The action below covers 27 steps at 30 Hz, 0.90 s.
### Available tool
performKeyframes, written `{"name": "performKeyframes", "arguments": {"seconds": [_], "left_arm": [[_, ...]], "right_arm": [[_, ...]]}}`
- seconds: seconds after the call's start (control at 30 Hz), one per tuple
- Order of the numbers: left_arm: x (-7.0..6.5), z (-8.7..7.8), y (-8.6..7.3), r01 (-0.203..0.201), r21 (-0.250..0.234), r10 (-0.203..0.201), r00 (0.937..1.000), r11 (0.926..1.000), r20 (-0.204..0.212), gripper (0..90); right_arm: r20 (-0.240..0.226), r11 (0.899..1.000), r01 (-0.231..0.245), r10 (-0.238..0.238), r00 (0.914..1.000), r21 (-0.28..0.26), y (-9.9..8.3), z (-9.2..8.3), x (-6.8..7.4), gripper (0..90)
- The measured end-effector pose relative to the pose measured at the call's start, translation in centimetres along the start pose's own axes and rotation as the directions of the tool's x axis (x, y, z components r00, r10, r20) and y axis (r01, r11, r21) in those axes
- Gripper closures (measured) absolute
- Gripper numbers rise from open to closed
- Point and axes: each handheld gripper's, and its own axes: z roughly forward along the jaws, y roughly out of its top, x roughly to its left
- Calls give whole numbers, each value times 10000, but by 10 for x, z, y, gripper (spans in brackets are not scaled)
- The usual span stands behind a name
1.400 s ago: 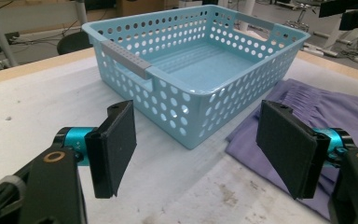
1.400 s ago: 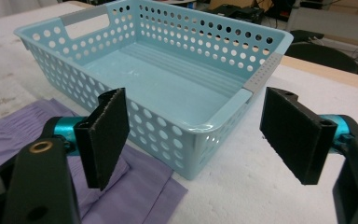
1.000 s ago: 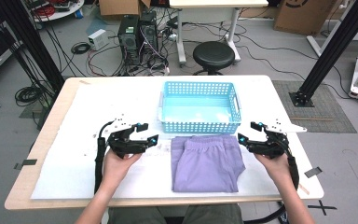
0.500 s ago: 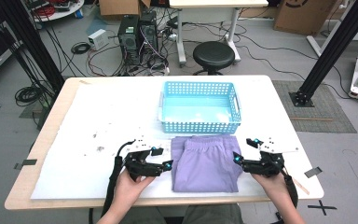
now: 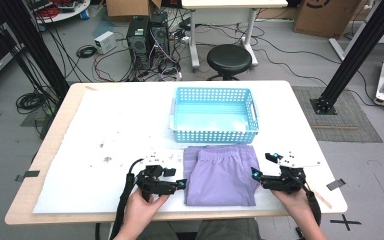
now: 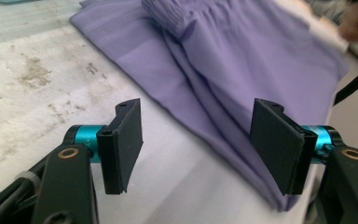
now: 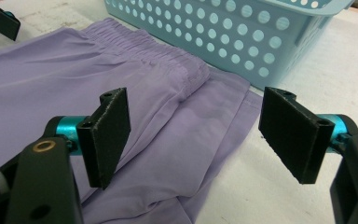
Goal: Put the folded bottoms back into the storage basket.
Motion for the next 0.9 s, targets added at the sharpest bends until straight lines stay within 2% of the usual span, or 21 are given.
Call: {"name": "performKeyframes", "arguments": {"seconds": [0.07,0.23,0.33,0.5,0.57,0.63,0.77,0.9], "left_arm": [[2,1,0,249,115,-251,9995,9996,189,343],[3,5,2,562,314,-570,9981,9979,253,325],[3,8,2,639,528,-642,9979,9966,55,323],[2,11,3,962,463,-963,9954,9943,6,310],[2,14,3,1353,407,-1368,9899,9900,362,304],[3,16,4,1466,433,-1488,9874,9882,534,304],[0,20,5,1514,423,-1535,9867,9876,529,304],[-6,25,6,1350,384,-1362,9901,9901,331,304]], "right_arm": [[39,10000,97,-97,9999,-19,0,1,0,254],[106,9996,188,-191,9998,189,-1,3,2,254],[38,9995,-28,27,10000,299,-1,4,2,242],[49,9985,-491,490,9988,230,-1,2,-2,221],[47,9985,-459,458,9989,293,-1,3,-3,221],[60,9983,-464,462,9989,357,-2,4,-2,221],[87,9972,-519,515,9986,535,-2,6,-1,222],[22,9893,-1144,1147,9934,901,-3,9,-5,221]]}}
